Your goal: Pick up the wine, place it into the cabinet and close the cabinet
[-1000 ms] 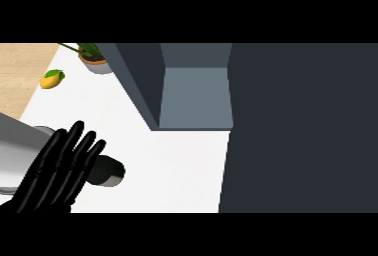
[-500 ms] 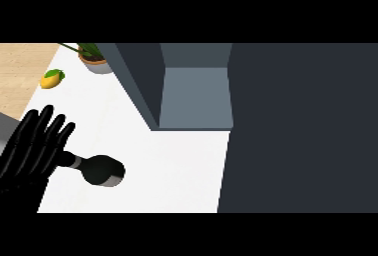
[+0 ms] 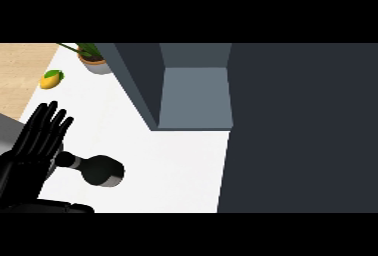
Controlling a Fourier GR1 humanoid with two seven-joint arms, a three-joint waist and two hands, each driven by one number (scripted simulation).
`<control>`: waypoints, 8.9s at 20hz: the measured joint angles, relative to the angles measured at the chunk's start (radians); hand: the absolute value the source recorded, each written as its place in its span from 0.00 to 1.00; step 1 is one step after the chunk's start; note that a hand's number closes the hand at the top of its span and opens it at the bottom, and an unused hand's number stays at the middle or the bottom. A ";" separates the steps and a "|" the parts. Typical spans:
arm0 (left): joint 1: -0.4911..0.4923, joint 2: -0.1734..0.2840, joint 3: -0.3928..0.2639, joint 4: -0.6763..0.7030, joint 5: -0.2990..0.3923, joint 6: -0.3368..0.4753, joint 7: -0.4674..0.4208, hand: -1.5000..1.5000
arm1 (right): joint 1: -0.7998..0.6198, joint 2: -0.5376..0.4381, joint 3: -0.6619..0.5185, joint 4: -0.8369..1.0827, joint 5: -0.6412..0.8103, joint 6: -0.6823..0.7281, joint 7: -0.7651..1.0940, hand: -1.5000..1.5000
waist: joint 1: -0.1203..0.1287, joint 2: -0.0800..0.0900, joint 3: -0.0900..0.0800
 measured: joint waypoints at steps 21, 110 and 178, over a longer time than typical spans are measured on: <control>-0.084 0.045 0.097 0.712 -0.124 -0.209 -0.476 0.00 | -0.010 0.036 0.030 -0.001 0.024 -0.005 0.005 0.00 | -0.001 0.001 0.000; -0.208 -0.162 -0.388 0.795 0.303 0.217 -0.685 1.00 | 0.035 0.062 -0.031 0.015 0.005 0.099 -0.016 0.00 | 0.001 -0.001 0.001; -1.145 -0.163 -0.550 1.735 0.997 0.439 -0.860 1.00 | 0.026 0.062 -0.046 0.111 -0.077 0.160 -0.126 0.00 | -0.073 0.023 -0.002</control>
